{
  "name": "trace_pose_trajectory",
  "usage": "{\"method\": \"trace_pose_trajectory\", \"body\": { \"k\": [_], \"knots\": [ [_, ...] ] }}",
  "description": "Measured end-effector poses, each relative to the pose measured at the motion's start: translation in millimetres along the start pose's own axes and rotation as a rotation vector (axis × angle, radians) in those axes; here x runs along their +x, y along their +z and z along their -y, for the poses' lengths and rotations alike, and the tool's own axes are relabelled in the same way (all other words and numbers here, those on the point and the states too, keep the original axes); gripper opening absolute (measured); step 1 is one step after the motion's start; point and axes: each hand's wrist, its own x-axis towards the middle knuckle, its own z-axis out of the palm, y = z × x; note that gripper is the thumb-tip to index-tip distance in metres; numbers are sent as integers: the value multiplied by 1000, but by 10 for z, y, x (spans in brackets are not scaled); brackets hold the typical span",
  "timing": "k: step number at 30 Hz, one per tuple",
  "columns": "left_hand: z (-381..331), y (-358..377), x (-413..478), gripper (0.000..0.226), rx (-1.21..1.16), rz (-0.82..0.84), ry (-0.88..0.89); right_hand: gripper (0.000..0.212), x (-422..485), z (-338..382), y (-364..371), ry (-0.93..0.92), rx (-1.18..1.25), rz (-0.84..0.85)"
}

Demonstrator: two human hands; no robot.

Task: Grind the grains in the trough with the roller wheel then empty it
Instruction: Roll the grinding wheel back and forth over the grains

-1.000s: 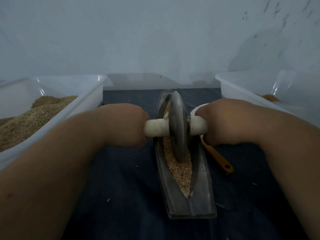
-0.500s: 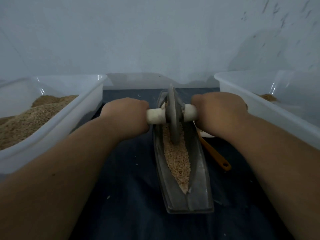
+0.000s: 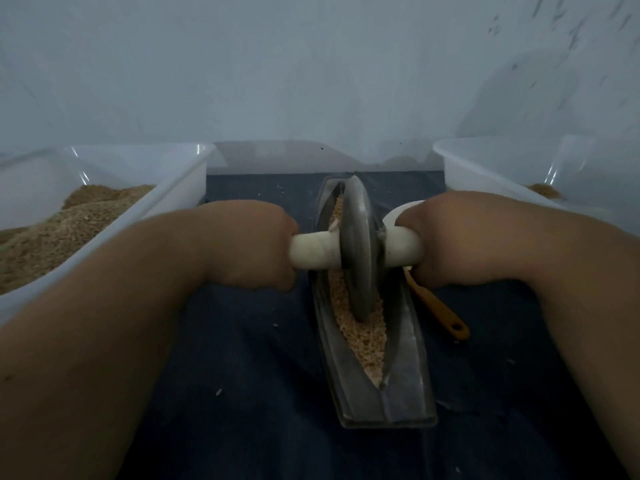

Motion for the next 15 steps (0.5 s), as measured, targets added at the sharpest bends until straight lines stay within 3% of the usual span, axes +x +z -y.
{"method": "trace_pose_trajectory", "body": {
  "k": [3, 5, 9, 12, 15],
  "knots": [
    [-37, -47, -70, 14, -32, 126, -1, 15, -88, 1, -77, -26, 10, 96],
    [-50, -43, -73, 14, 2, 127, 8, 16, -97, -1, -87, -23, 41, 138],
    [-8, 25, 37, 17, 122, -91, 40, 18, 28, -22, -17, 24, 86, 114],
    [10, 161, 226, 19, 167, -367, -69, 17, 172, -79, 111, 91, 34, -62],
    [19, 302, 400, 16, 167, -569, -181, 24, 324, -109, 288, 161, -92, -407]
  ]
}}
